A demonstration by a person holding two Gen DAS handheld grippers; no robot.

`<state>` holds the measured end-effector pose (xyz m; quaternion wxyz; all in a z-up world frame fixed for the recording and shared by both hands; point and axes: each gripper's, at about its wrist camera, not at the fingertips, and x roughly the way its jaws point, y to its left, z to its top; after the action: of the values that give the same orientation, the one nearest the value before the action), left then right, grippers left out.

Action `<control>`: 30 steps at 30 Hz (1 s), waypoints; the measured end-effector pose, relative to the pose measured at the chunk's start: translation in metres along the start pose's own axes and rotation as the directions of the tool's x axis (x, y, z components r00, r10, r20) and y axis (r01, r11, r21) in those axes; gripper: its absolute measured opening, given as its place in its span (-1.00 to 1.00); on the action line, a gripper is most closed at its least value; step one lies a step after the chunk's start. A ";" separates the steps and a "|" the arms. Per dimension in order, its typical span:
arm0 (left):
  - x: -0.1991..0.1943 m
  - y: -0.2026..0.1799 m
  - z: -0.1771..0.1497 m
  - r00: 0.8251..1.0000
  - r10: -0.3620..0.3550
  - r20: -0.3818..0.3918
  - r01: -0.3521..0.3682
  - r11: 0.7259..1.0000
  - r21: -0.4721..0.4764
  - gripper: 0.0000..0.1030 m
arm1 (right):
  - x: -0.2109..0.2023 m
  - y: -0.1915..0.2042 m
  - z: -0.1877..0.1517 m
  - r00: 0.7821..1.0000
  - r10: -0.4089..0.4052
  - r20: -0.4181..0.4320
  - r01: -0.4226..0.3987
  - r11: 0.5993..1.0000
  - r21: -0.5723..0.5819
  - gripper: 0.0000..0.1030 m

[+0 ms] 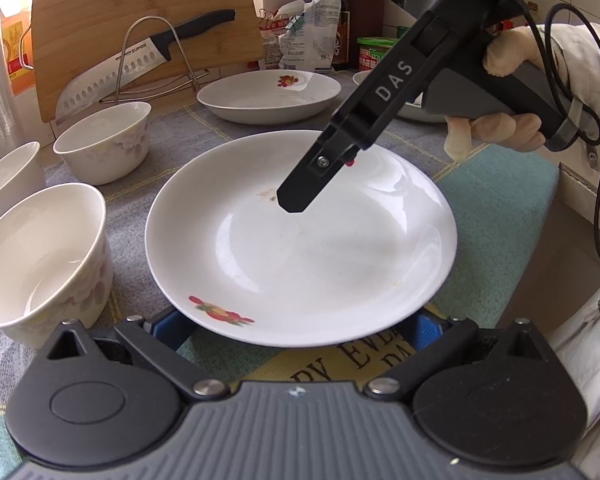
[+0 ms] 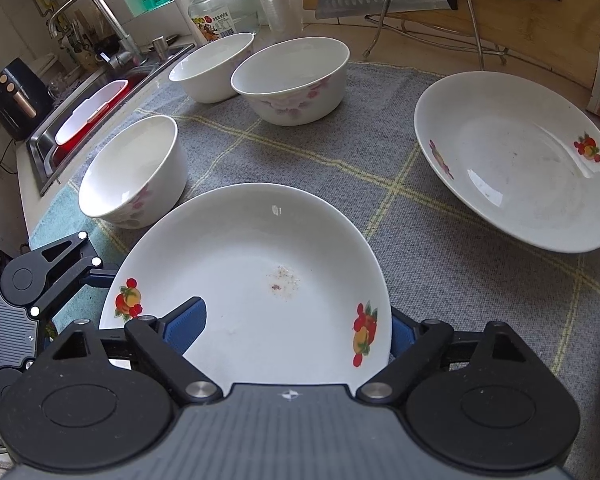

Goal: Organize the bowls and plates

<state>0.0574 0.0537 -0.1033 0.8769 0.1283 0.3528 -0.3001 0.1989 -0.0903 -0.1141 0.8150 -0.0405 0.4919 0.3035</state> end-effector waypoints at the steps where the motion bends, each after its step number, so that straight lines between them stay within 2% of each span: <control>1: 0.000 0.000 0.000 1.000 -0.001 -0.001 0.001 1.000 0.000 1.00 | 0.000 -0.001 0.001 1.000 0.005 -0.001 -0.005 1.000 0.004 0.81; 14: 0.002 0.001 0.003 1.000 -0.011 -0.017 0.011 1.000 0.007 1.00 | 0.000 -0.007 0.005 0.998 0.052 -0.023 -0.051 0.998 0.037 0.82; 30: 0.002 0.001 0.008 0.999 -0.003 -0.039 0.004 1.000 0.030 0.97 | -0.002 -0.010 0.004 0.997 0.064 -0.035 -0.063 0.997 0.038 0.82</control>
<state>0.0632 0.0498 -0.0991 0.8673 0.1470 0.3655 -0.3043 0.2068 -0.0976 -0.1129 0.7965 -0.0150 0.5131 0.3194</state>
